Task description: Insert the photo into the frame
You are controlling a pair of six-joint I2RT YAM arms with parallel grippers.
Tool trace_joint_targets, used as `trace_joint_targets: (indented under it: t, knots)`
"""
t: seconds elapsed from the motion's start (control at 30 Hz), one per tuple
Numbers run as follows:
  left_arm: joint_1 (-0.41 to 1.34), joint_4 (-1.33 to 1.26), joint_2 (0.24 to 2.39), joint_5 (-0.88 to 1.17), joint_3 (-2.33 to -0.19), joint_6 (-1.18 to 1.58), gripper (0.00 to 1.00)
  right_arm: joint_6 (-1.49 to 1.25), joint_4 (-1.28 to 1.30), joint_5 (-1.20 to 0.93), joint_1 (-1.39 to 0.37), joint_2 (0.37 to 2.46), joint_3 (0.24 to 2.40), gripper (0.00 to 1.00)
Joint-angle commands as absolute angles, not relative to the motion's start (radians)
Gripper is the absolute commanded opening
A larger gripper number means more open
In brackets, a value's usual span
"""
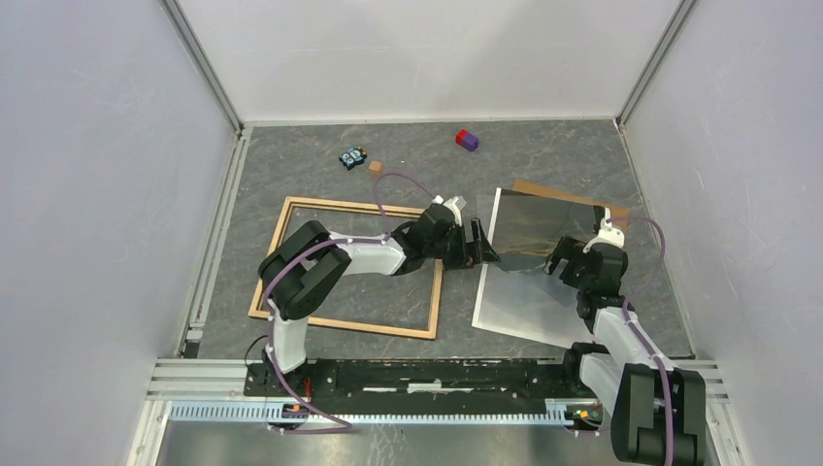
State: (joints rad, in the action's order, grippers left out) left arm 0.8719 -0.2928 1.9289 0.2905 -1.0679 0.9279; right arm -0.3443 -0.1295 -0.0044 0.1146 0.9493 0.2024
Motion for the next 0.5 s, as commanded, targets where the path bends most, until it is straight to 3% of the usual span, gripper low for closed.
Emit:
trace_joint_targets:
  t: [0.0,0.47]
  knots:
    - [0.867,-0.351,1.98,0.2,-1.094,1.024,0.92,-0.361,-0.192,-0.118,0.15,0.987,0.175,0.98]
    - [0.844,-0.703,2.099,0.181,-1.067,1.227,0.78,-0.355,-0.261,-0.223,0.158,1.089,0.141,0.97]
